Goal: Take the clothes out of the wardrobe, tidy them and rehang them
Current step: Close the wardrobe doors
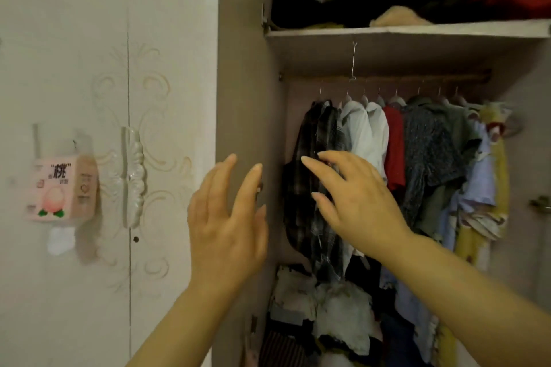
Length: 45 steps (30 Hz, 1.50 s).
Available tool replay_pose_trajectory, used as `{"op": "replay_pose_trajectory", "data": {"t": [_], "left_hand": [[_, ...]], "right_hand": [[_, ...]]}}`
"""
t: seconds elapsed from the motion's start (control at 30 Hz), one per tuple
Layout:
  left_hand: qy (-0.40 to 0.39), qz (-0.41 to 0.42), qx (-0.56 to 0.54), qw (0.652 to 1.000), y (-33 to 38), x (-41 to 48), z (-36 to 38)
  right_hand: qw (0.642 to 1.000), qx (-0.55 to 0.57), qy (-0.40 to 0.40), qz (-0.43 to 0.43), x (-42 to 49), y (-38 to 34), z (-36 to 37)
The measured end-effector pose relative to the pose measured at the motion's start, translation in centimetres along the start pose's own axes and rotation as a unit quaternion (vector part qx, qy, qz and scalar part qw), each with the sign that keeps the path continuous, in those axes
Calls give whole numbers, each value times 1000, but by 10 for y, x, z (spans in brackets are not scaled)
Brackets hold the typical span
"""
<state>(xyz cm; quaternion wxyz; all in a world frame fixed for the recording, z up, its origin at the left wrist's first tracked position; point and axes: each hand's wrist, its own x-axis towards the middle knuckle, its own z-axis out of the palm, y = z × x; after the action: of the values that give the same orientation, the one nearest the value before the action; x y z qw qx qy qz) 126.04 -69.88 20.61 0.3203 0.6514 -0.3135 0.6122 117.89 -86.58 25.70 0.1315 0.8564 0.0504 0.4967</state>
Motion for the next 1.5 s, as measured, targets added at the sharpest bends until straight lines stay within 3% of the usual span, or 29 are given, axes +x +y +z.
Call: {"op": "replay_pose_trajectory", "data": {"t": [0.07, 0.17, 0.23, 0.3, 0.47, 0.6, 0.9, 1.5], "left_hand": [[-15, -59, -20, 998, -23, 4, -12], [-132, -136, -56, 980, -57, 7, -16], [-200, -123, -88, 968, -73, 1, -9], [-221, -97, -142, 960, -82, -6, 2], [-230, -95, -194, 949, -81, -8, 15], [-224, -49, -228, 946, -71, -8, 20], [-276, 1, -243, 930, -20, -21, 73], [-293, -47, -150, 943, 94, -22, 229]], "right_hand": [[1000, -7, 24, -18, 14, -28, -8], [999, -14, 24, -33, 36, -66, -13], [998, -27, 19, -45, 52, -85, -15], [997, -42, 16, -62, 69, -97, -16], [994, -81, -22, -69, 115, -105, -19], [984, -135, -70, -89, 140, -97, -15], [941, -289, -163, -62, 130, -15, -14], [944, -277, -158, -79, 71, 179, 33]]}}
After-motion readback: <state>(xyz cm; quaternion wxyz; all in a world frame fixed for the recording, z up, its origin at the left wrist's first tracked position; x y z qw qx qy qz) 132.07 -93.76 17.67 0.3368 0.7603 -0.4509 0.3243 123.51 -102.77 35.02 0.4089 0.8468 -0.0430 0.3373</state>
